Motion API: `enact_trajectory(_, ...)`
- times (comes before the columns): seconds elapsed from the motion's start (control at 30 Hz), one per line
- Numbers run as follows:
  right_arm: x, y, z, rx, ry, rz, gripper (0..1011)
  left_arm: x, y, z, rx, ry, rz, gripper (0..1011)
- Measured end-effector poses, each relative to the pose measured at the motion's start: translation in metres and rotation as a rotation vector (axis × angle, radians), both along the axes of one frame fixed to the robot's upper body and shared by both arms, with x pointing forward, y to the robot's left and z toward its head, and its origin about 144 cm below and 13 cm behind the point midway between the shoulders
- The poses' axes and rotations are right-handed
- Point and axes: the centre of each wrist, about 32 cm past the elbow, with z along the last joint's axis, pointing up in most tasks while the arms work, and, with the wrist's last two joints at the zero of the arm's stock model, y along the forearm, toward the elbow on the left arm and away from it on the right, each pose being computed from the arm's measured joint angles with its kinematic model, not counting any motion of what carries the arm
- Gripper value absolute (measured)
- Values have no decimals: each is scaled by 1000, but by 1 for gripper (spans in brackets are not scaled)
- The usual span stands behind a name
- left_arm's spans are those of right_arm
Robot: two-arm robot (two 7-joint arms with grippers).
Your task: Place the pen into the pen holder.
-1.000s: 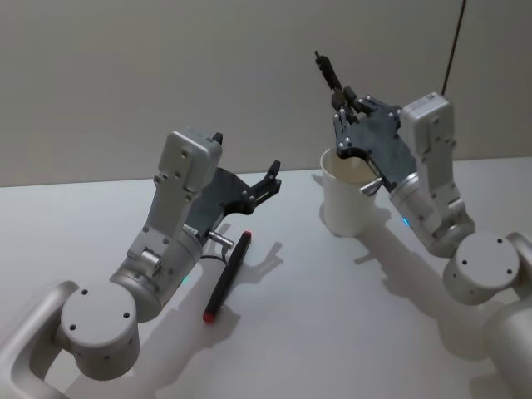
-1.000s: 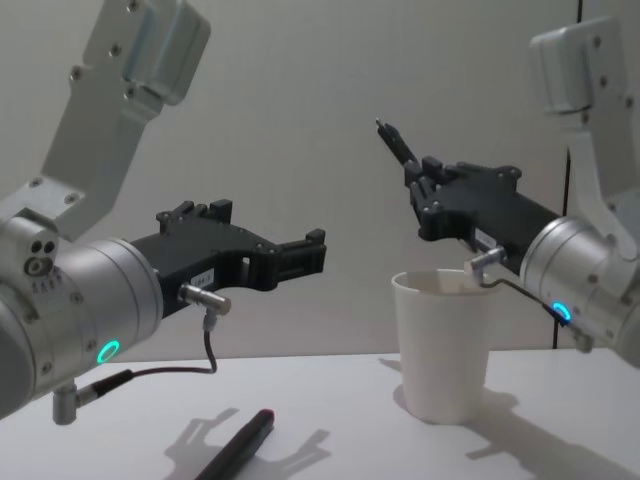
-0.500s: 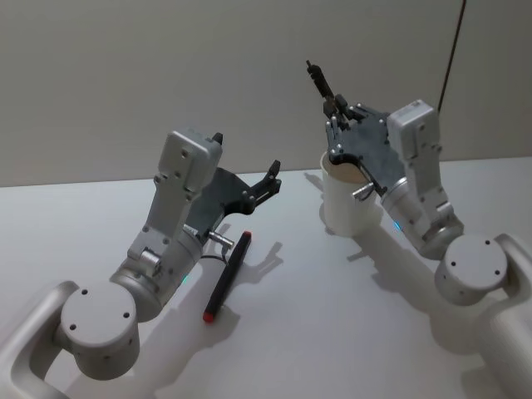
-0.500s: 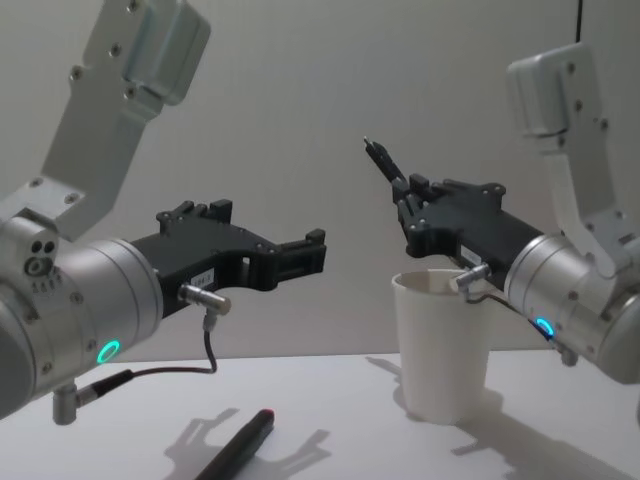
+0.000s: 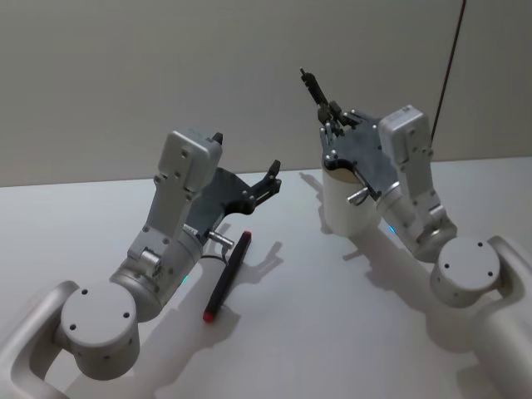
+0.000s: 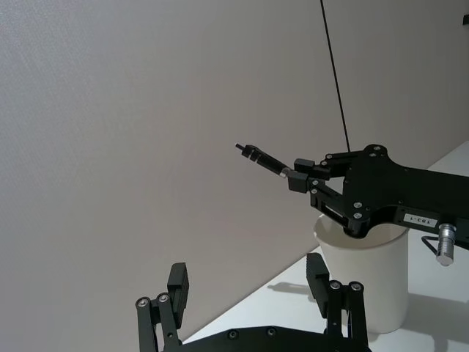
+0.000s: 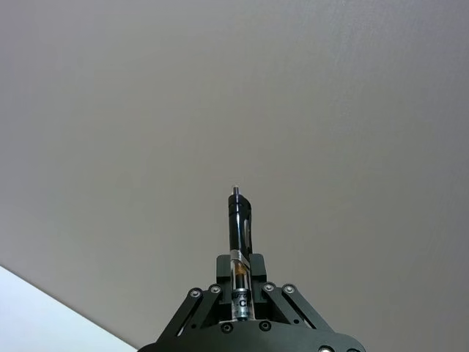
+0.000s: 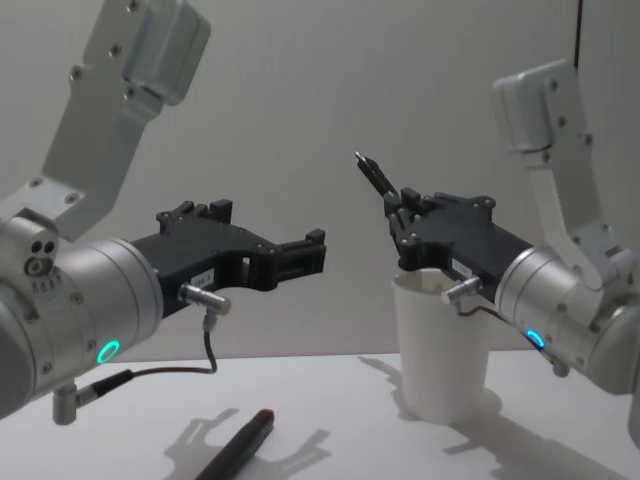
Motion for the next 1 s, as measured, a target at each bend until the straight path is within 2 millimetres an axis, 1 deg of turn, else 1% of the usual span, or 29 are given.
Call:
enact_trajectory(0.07,0,0,0,-1,1,0,149,0,0,0,0,0,0,1001)
enact_trajectory(0.17,0,1,-1,-2,2,1,250,0,0,0,0,0,0,1001)
enact_trajectory(0.2,0,1,-1,-3,3,1,250,0,0,0,0,0,0,1001)
enact_trajectory(0.23,0,1,-1,-3,3,1,304,0,0,0,0,0,0,1001)
enact_trajectory(0.27,0,1,-1,-3,4,1,322,0,0,0,0,0,0,1001)
enact_trajectory(0.33,0,1,-1,-4,4,1,405,0,0,0,0,0,0,1001)
enact_trajectory(0.37,0,1,-2,-4,4,1,415,0,0,0,0,0,0,1001)
enact_trajectory(0.43,1,1,-2,-4,5,1,499,0,0,0,0,0,0,1001)
enact_trajectory(0.5,1,1,-2,-5,6,1,542,0,0,0,0,0,0,1001)
enact_trajectory(0.6,1,1,-2,-5,6,1,662,0,0,0,0,0,0,1001)
enact_trajectory(0.63,1,1,-2,-5,6,1,662,0,0,0,0,0,0,1001)
enact_trajectory(0.67,1,2,-2,-5,7,2,721,0,0,0,0,0,0,1001)
enact_trajectory(0.73,1,2,-2,-6,7,2,781,0,0,0,0,0,0,1001)
enact_trajectory(0.8,1,2,-3,-6,7,2,808,0,0,0,0,0,0,1001)
enact_trajectory(0.93,1,2,-2,-6,6,2,933,0,0,0,0,0,0,1001)
enact_trajectory(0.97,1,1,-2,-4,5,2,933,0,0,0,0,0,0,1001)
enact_trajectory(1.0,0,1,-1,-3,5,2,987,0,0,0,0,0,0,1001)
